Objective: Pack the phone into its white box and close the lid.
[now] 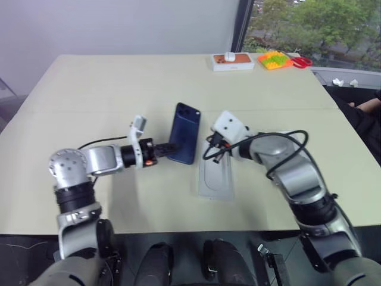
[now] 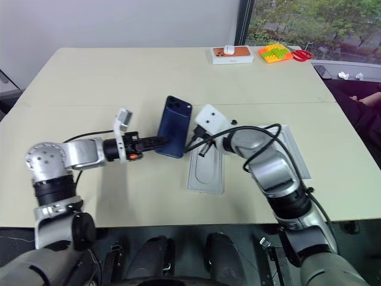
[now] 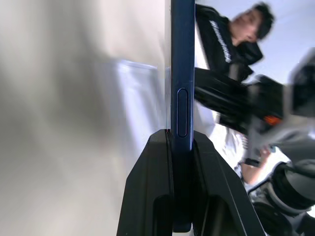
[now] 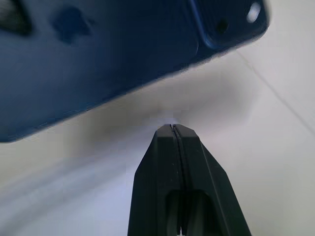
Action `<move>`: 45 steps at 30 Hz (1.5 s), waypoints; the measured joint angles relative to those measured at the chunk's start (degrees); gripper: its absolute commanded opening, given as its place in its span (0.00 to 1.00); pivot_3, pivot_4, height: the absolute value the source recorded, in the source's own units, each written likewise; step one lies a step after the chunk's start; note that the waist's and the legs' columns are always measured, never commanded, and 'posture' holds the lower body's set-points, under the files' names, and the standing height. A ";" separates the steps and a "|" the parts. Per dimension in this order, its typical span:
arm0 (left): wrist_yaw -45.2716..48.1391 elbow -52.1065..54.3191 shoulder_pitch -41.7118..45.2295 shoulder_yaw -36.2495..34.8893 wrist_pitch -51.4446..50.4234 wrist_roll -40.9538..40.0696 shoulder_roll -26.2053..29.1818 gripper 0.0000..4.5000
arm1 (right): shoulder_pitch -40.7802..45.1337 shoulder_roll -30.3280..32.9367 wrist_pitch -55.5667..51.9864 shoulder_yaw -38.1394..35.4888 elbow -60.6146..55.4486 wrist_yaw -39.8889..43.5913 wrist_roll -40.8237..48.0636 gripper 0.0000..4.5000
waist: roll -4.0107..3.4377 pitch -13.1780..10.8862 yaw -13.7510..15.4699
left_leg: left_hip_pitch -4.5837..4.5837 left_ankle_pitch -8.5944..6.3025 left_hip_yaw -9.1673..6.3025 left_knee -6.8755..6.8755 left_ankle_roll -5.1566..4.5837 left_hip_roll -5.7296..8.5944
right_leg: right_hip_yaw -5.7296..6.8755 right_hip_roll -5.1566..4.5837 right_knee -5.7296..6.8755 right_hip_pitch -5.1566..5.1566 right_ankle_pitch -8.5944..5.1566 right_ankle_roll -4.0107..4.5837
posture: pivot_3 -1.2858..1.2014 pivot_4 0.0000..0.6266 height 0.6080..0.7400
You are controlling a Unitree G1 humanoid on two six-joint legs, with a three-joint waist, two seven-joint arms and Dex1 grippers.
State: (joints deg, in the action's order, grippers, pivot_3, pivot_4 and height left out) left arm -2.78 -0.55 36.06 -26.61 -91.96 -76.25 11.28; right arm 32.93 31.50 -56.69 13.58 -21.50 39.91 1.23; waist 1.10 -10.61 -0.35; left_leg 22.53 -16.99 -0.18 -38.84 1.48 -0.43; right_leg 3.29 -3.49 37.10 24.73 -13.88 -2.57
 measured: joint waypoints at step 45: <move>-29.70 5.45 -10.86 29.26 21.95 -35.81 5.77 0.99 | -9.97 12.50 2.06 -8.19 -2.42 -0.19 6.45 0.00 | -0.01 -0.08 0.96 | -0.14 0.03 -0.04 -0.11 0.02 -0.07 | -0.06 0.59 0.00 -0.15 -0.02 0.05 | 0.52 0.24 1.00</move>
State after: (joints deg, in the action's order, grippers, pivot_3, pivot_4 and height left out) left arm -32.48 4.90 25.20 2.64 -70.02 -112.05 17.05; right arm 22.97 44.00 -54.63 5.39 -23.92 39.71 7.69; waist 1.09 -10.69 0.61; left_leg 22.39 -16.96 -0.22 -38.94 1.51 -0.50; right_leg 3.23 -2.90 37.10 24.58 -13.91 -2.53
